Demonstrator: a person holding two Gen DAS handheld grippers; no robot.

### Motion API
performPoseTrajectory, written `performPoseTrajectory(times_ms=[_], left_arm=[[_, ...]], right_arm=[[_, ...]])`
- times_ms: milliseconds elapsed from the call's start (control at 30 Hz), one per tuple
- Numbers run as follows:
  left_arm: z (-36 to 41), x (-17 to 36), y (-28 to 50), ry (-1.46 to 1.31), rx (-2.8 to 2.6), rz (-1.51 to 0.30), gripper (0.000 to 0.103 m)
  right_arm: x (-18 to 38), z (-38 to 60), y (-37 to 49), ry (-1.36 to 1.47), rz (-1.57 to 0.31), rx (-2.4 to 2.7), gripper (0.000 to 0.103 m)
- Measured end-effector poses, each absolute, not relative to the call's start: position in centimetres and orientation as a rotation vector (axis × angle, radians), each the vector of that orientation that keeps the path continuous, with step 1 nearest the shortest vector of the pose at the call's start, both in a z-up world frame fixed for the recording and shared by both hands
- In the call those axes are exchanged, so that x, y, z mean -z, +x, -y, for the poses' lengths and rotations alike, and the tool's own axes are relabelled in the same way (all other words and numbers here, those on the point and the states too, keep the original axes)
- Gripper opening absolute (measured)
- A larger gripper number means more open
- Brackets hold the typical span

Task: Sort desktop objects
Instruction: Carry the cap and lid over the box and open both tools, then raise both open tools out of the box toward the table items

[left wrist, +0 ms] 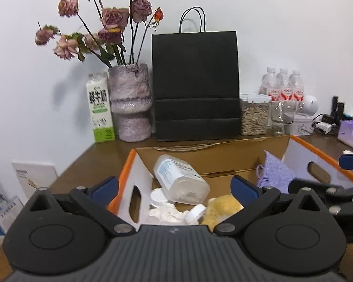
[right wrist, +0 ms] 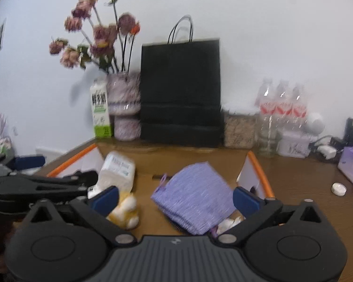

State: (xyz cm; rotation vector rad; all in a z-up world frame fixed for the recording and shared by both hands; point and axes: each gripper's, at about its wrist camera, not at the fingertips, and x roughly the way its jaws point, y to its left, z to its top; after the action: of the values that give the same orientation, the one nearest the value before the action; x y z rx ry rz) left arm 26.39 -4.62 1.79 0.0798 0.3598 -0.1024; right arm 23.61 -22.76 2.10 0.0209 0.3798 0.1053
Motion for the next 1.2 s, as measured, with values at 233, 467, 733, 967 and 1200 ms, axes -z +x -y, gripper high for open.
performPoseTrajectory(times_ms=[233,467,733,967,1200], left_arm=[[4.7,-1.8,26.4,0.088,0.090,-0.364,0.103],[4.7,-1.8,26.3,0.088,0.087,-0.365,0.103],[4.7,-2.0,26.1,0.085,0.083,-0.355,0.103],[4.2,-3.4,25.2,0.076,0.074,-0.331,0.103],[3.3,-4.0,23.3,0.084,0.098,-0.335,0.103]], right_arm=[[-2.1,23.0,23.5,0.024,-0.384,-0.106,0.103],[-2.0,23.0,23.5,0.022,-0.386,-0.101,0.103],[-2.1,22.9,23.4,0.008,-0.379,-0.095,0.103],[-3.4,23.2,22.2,0.007,-0.362,-0.102,0.103],[-3.9,23.6,19.9,-0.029,-0.369,-0.098,0.103]])
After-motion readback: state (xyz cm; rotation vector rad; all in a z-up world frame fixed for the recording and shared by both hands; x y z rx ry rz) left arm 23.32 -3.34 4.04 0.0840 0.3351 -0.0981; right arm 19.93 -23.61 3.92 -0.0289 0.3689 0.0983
